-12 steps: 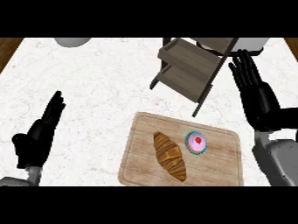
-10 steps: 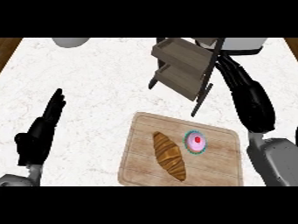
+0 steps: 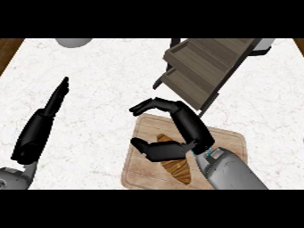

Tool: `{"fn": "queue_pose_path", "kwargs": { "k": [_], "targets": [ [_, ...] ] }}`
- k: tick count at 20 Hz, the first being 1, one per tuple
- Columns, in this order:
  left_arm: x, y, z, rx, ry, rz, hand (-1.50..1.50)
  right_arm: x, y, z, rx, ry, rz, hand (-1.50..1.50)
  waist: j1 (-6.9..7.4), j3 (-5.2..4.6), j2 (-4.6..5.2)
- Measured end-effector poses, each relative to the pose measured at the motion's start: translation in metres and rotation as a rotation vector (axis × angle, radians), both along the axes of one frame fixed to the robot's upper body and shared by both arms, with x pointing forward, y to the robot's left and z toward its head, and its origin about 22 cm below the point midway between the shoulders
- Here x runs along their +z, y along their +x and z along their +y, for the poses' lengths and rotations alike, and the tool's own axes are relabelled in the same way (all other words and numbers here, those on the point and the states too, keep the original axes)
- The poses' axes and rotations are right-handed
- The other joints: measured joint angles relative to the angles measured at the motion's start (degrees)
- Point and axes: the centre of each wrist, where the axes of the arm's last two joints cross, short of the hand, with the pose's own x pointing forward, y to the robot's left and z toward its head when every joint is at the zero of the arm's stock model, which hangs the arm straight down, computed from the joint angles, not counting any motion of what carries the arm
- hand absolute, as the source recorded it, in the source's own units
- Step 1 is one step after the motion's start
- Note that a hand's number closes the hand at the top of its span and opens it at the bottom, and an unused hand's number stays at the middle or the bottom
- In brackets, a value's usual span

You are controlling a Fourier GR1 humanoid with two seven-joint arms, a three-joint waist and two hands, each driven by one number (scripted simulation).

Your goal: Pick the croissant from the cutting board and place it in the tiered basket

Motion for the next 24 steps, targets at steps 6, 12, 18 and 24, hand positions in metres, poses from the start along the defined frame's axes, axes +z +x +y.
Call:
{"fn": "queue_pose_path", "kwargs": {
  "k": [6,12,18,24],
  "targets": [
    [0.003,-0.006,-0.001,-0.012,0.031,-0.021,0.0,0.016,-0.016,0.018,0.105,-0.105,-0.023,-1.5,-0.95,0.11,0.17],
    [0.002,-0.004,0.002,-0.001,0.034,-0.012,0.0,0.048,-0.015,0.002,0.171,-0.586,-0.069,-1.5,-2.07,-0.08,-0.41],
    [0.003,-0.006,0.004,0.004,0.041,-0.007,0.0,0.093,-0.028,0.001,0.143,-1.009,-0.135,-1.5,-2.45,-0.09,-0.68],
    [0.005,-0.005,0.004,0.004,0.034,-0.014,0.0,0.115,-0.064,0.025,0.108,-1.153,-0.156,-1.5,-2.03,0.02,-0.27]
  ]
}}
